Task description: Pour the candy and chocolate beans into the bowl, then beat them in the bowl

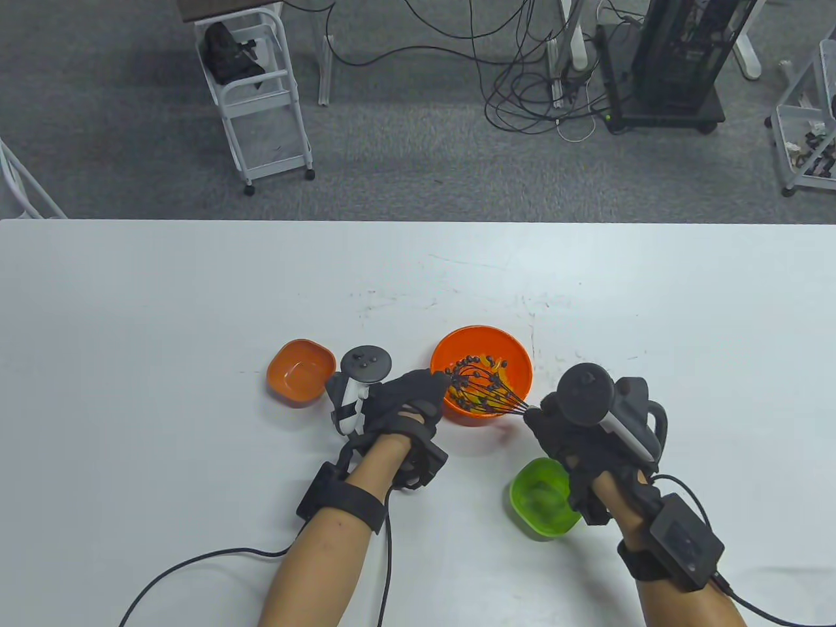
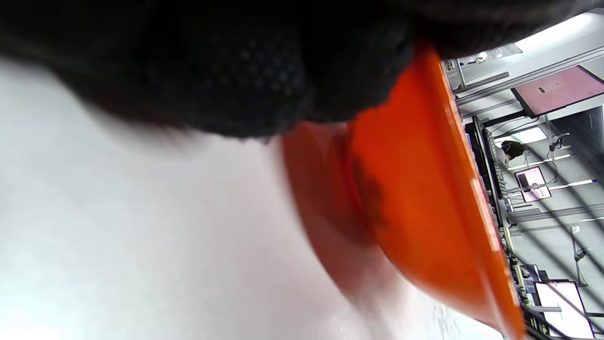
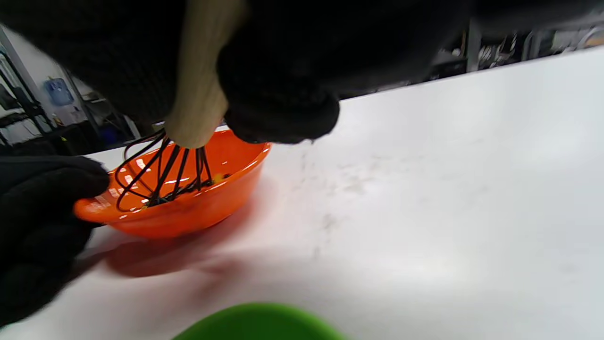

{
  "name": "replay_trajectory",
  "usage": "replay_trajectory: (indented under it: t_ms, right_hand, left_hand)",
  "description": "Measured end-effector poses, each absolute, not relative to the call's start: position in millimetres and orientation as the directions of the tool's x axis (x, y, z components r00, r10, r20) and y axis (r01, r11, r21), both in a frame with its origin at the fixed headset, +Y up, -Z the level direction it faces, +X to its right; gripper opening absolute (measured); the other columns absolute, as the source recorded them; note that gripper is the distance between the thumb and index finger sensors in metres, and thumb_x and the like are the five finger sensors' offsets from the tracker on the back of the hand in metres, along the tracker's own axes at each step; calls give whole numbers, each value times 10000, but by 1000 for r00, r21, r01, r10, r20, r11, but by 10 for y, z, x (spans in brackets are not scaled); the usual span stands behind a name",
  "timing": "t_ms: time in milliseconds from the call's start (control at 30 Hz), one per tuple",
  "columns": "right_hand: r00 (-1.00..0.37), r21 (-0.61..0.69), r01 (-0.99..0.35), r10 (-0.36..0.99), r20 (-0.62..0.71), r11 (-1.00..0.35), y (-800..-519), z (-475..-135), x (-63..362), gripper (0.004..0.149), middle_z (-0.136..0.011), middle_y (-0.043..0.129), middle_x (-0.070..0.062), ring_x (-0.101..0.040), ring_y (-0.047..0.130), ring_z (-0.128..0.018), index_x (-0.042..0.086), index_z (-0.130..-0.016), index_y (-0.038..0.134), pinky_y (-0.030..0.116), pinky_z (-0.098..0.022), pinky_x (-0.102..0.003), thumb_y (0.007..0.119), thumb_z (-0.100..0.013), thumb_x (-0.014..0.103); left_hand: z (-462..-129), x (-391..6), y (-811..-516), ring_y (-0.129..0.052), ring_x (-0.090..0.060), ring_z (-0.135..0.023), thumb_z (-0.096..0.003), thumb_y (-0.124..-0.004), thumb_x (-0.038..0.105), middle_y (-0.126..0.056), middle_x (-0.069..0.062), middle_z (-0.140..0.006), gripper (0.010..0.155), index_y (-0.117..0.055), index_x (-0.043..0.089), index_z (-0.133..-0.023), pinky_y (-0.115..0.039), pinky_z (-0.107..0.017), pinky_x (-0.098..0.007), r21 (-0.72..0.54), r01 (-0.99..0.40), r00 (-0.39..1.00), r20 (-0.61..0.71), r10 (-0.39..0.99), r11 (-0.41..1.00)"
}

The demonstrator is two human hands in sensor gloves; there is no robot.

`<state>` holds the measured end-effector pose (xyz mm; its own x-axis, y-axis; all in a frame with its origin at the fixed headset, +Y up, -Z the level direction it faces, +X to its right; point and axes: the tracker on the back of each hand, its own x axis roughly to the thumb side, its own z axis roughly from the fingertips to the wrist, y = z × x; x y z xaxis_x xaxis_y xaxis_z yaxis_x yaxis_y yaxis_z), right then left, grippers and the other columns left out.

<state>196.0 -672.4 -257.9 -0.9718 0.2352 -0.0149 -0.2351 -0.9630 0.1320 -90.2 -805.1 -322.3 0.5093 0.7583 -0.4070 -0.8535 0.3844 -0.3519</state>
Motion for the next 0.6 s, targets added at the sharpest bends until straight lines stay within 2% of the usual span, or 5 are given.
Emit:
replay_trajectory:
  t_ms: [200,300,467,600]
  right_hand:
    - [-970,50,-236,231,-78,-971,-6820,-2636,2037,571,-422,1024,-33,-197,933,-42,116,-821,921,864,-5,-359,857,-444,540]
    - [-946,36,-318,314,-84,-948,-6979,-2687,2027,579,-416,1018,-26,-187,931,-35,108,-822,911,864,4,-354,829,-450,544]
    - [-900,133,-436,431,-64,-890,-7059,-2706,2003,583,-424,1015,-32,-191,933,-39,94,-828,901,866,2,-358,827,-446,528]
    - [-924,177,-379,383,-12,-908,-6981,-2670,1960,576,-423,1018,-34,-194,934,-40,100,-827,907,866,0,-360,832,-447,527]
  left_hand:
    - [-3228,-903,-8051,-1009,-201,-228,-486,-718,639,-1006,72,-393,469,-868,227,-652,-879,-178,-373,-355,-852,512,-403,759,386]
    - [-3226,-903,-8049,-1005,-205,-244,-488,-718,640,-1006,71,-393,470,-868,226,-651,-879,-178,-373,-354,-853,510,-405,759,384]
    - [-3226,-905,-8047,-1009,-201,-245,-488,-716,643,-1006,75,-397,468,-866,232,-653,-881,-178,-372,-354,-854,507,-409,759,380]
    - [-3227,-909,-8048,-1009,-199,-243,-489,-718,640,-1005,76,-396,462,-864,234,-654,-882,-179,-372,-355,-857,502,-411,761,374]
